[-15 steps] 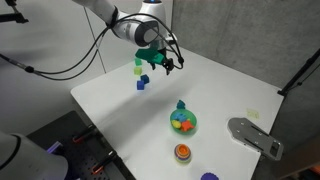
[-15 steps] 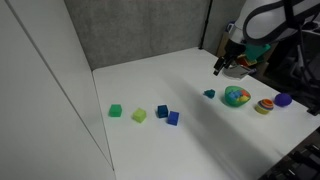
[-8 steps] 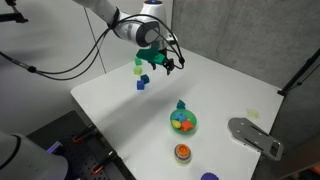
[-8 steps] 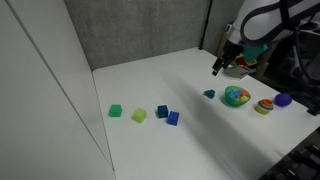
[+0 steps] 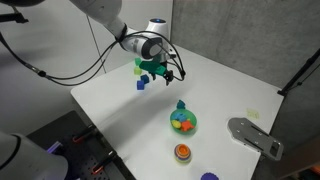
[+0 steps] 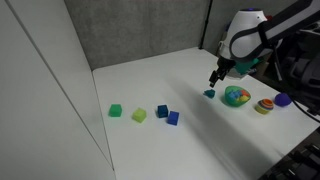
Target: Pick up the green object from the table and put it in the green bowl
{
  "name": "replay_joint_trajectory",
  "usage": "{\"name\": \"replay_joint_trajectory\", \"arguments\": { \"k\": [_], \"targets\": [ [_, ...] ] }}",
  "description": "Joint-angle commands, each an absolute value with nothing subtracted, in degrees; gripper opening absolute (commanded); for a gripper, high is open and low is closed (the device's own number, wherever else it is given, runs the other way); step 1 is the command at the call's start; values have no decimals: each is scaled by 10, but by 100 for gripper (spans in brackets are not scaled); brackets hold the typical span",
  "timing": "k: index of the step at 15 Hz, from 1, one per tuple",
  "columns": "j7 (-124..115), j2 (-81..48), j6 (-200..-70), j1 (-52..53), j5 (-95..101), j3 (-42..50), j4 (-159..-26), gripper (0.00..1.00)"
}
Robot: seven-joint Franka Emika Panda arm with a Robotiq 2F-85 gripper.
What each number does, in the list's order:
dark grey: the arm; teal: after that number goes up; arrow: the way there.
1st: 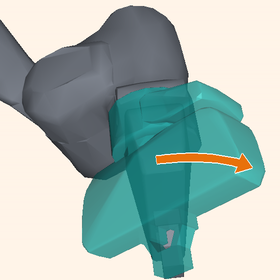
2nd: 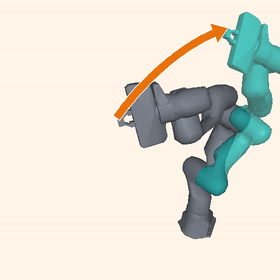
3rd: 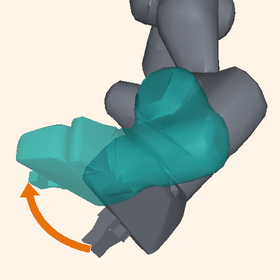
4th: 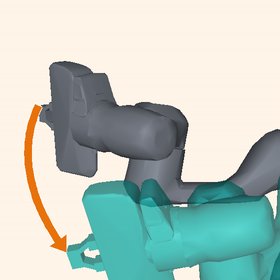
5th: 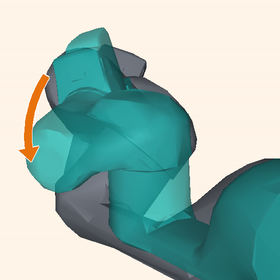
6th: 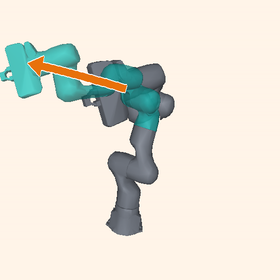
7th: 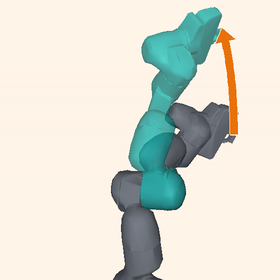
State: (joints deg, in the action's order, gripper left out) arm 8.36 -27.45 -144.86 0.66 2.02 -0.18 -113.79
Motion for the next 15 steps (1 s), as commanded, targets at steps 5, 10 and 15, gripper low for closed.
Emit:
{"name": "replay_joint_trajectory", "arguments": {
  "k": [5, 10, 15],
  "targets": [
    [63, -378, -1485, 16, 94, 33, -1075, 100],
    [45, -440, -1543, 30, 124, 63, -1044, 100],
    [21, -491, -1598, 59, 147, 102, -1018, 100]
  ]
}}
